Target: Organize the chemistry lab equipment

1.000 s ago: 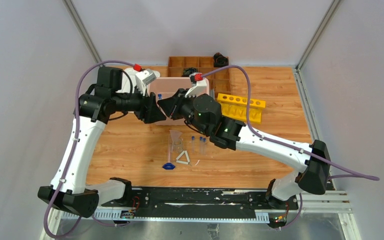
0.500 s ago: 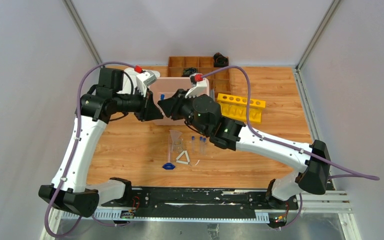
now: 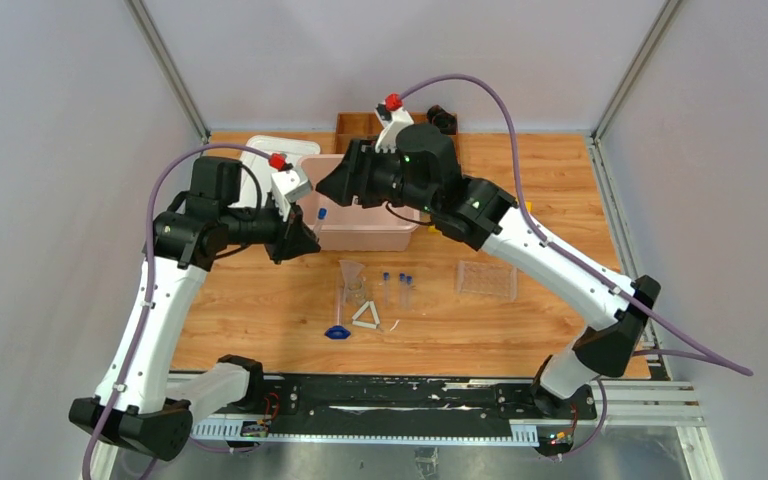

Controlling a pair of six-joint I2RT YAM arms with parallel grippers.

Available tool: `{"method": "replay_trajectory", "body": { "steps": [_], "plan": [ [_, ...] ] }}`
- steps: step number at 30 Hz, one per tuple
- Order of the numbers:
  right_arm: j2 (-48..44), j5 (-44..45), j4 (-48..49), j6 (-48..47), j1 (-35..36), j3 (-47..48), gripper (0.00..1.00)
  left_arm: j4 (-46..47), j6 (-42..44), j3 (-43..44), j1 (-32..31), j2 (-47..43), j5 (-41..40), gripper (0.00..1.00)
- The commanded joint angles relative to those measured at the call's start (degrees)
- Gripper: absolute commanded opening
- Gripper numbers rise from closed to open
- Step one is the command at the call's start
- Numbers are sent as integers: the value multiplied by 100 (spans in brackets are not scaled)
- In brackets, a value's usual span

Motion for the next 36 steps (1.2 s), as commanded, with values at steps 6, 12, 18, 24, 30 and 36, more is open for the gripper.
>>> {"method": "replay_trajectory", "body": {
  "steps": [6, 12, 18, 24, 30, 36],
  "plan": [
    [458, -1663, -1343, -437, -79, 764, 58, 47, 679, -211, -32, -194, -20, 0],
    [563, -1689, -1412, -412, -78, 675, 57, 44, 771, -349, -32, -327, -64, 0],
    [754, -1757, -1559, -443, -72, 818, 49, 46, 927, -478, -45, -483, -65, 0],
    [955, -1774, -1685, -502, -71, 891, 46, 44, 939, -531, -125, -418, -139, 0],
    [1047, -1636, -1886, -627, -62, 986, 34, 38, 1120, -588, -265, -442, -483, 0],
    [1020, -1588, -1963, -696, -61, 918, 14, 35, 1067, -532, -296, -298, -664, 0]
  ]
}}
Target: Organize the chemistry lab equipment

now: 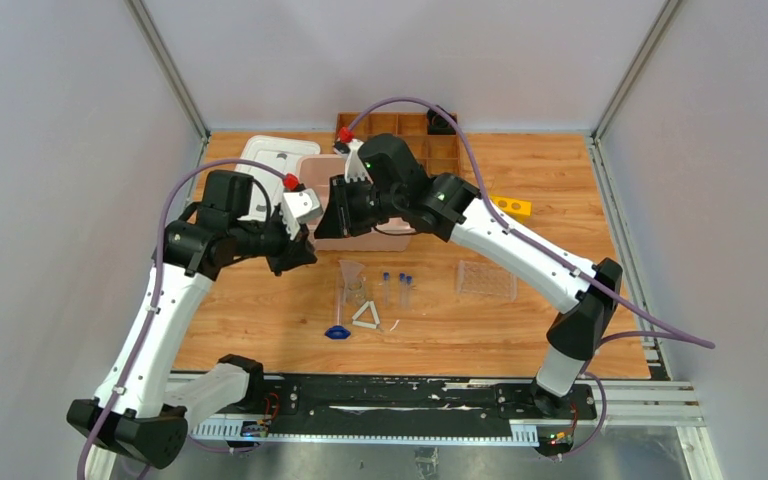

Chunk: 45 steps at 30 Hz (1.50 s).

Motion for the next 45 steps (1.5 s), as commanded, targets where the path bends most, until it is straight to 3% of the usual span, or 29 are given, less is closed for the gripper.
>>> {"method": "replay_trajectory", "body": {
  "steps": [1, 2, 3, 5, 6, 16, 21, 35, 45],
  "plan": [
    [19, 204, -396, -216, -25, 116, 10, 50, 30, 116, -51, 70, -83, 3],
    [11, 237, -472, -242, -27, 121, 5, 52, -10, 150, -51, 102, -143, 14],
    [-5, 284, -576, -287, -34, 135, 1, 49, -77, 196, -51, 146, -219, 34],
    [-104, 490, -882, -441, -71, 162, 0, 49, -188, 301, -51, 177, -412, 87],
    [-194, 633, -1034, -532, -131, 149, 0, 48, -221, 348, -46, 177, -521, 98],
    [-1854, 2833, -2209, -1445, -1267, -1554, 0, 48, -992, 860, -51, 342, -1283, 100],
    [-2378, 3195, -2202, -1711, -2015, -2628, 0, 44, -1127, 897, -51, 518, -1599, 100],
    [-2486, 3707, -530, -1718, -2356, -4299, 0, -127, -1253, 778, -44, 834, -1670, 100],
    [-2118, 3839, 423, -1673, -2365, -4786, 0, -162, -1253, 718, -45, 863, -1675, 100]
  ]
}}
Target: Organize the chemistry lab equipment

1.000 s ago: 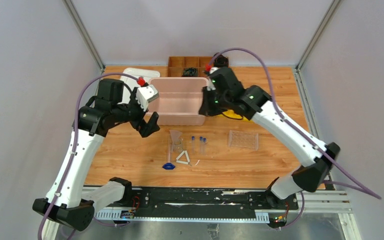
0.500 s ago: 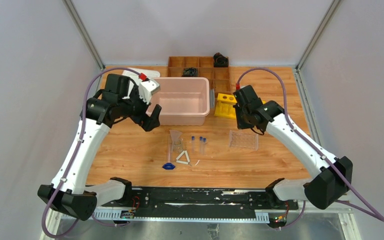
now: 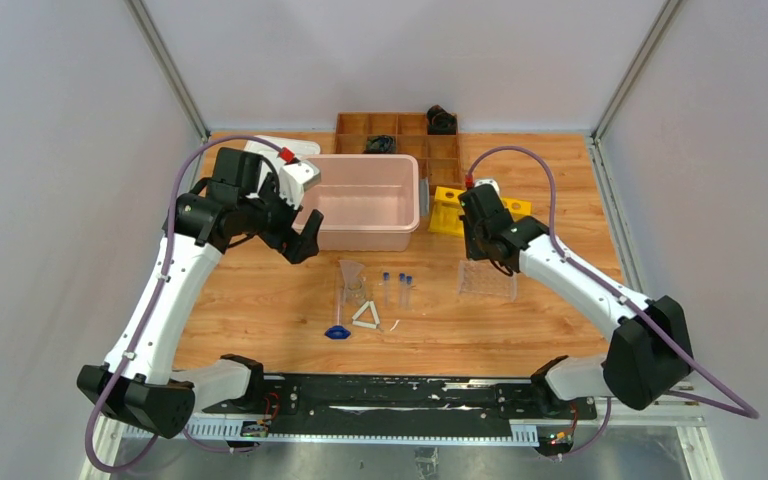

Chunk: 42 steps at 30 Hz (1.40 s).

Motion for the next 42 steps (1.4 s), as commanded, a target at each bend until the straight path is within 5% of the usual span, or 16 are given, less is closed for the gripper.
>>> {"method": "replay_trajectory", "body": {
  "steps": [1, 42],
  "plan": [
    [144, 238, 567, 19, -81, -162, 0, -49, -19, -17, -17, 4, 21, 100],
    [844, -169, 1298, 233, -292, -504, 0, -78, 171, -2, -15, -33, -304, 100]
  ]
}}
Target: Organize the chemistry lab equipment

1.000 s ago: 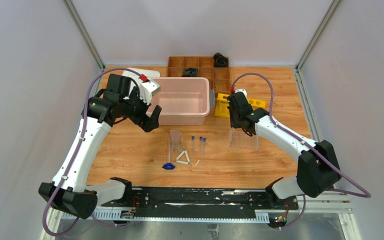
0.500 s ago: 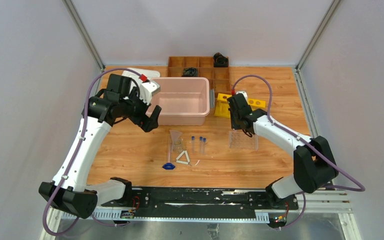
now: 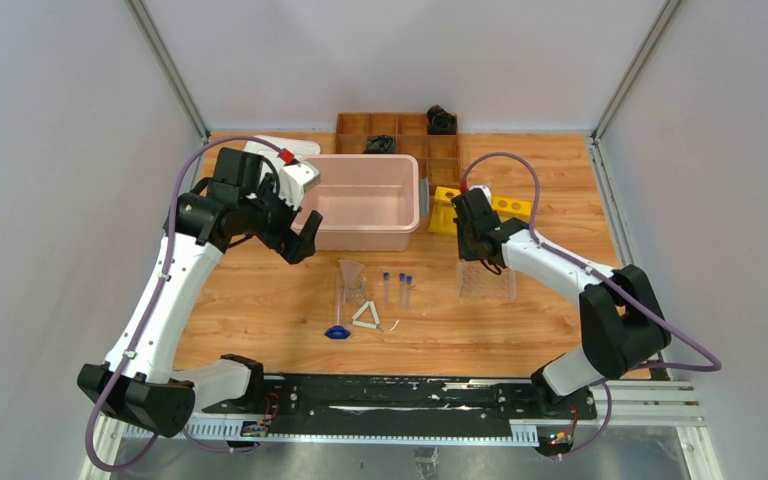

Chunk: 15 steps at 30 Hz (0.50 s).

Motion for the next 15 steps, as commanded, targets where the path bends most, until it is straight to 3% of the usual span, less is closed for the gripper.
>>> {"method": "replay_trajectory", "body": {
  "steps": [1, 15],
  "plan": [
    [-183, -48, 148, 104, -91, -156, 0, -1, 85, -1, -18, -55, -42, 100],
    [-1041, 42, -712, -16, -90, 390, 0, -1, 83, 47, -13, -55, -46, 100]
  ]
}}
